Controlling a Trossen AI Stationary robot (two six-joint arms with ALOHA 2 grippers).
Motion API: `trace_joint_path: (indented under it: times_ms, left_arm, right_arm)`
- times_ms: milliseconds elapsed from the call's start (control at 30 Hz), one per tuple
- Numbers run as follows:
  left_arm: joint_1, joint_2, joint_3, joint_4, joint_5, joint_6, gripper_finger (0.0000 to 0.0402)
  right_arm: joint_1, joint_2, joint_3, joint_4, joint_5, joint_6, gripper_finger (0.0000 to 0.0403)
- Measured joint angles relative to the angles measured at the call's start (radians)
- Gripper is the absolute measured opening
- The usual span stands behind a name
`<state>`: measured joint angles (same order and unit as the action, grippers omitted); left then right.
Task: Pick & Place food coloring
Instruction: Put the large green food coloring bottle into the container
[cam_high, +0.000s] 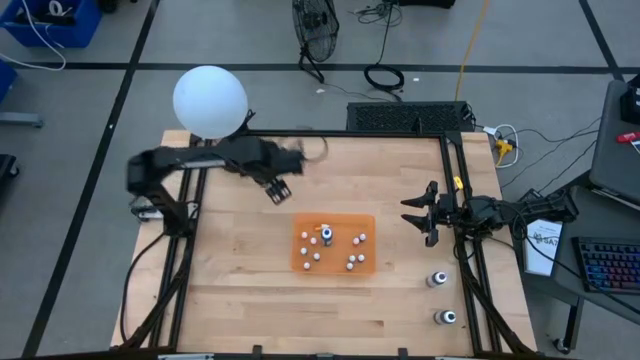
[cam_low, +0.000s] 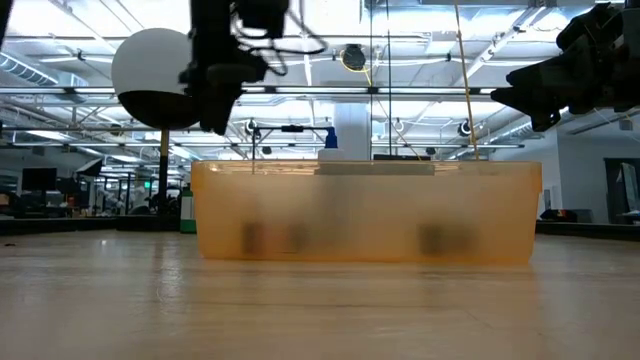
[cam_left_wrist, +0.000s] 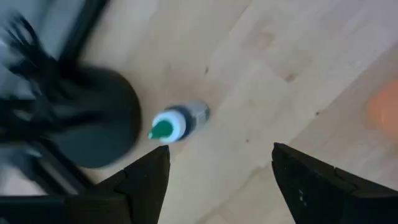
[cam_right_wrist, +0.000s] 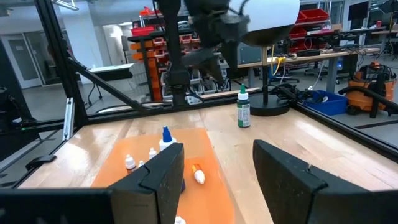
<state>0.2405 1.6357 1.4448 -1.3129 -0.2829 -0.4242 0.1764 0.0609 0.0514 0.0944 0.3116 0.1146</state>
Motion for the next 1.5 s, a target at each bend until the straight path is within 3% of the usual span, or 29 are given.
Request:
trace_joint_path:
  times_ms: [200, 500, 700, 1267, 1500]
  left_arm:
    - [0.197, -0.135, -0.208, 0.203, 0.171, 0.062, 0.027]
    - [0.338, -0.113, -0.271, 0.263, 0.155, 0.115, 0.027]
    - [0.348, -0.095, -0.336, 0.376, 0.232, 0.152, 0.0265]
    - [0.332, 0.015, -0.384, 0.463, 0.234, 0.18, 0.025]
    - [0.326, 0.015, -0.384, 0.434, 0.237, 0.19, 0.0201]
  right_arm:
    - [0.0, 0.0, 0.0, 0.0, 0.0, 0.0, 0.0183]
    - [0.0, 0.0, 0.0, 0.0, 0.0, 0.0, 0.0183]
    - [0.0, 0.0, 0.0, 0.0, 0.0, 0.0, 0.0183]
    - [0.0, 0.0, 0.0, 0.0, 0.0, 0.0, 0.0183]
    - [0.0, 0.0, 0.0, 0.0, 0.0, 0.0, 0.0183]
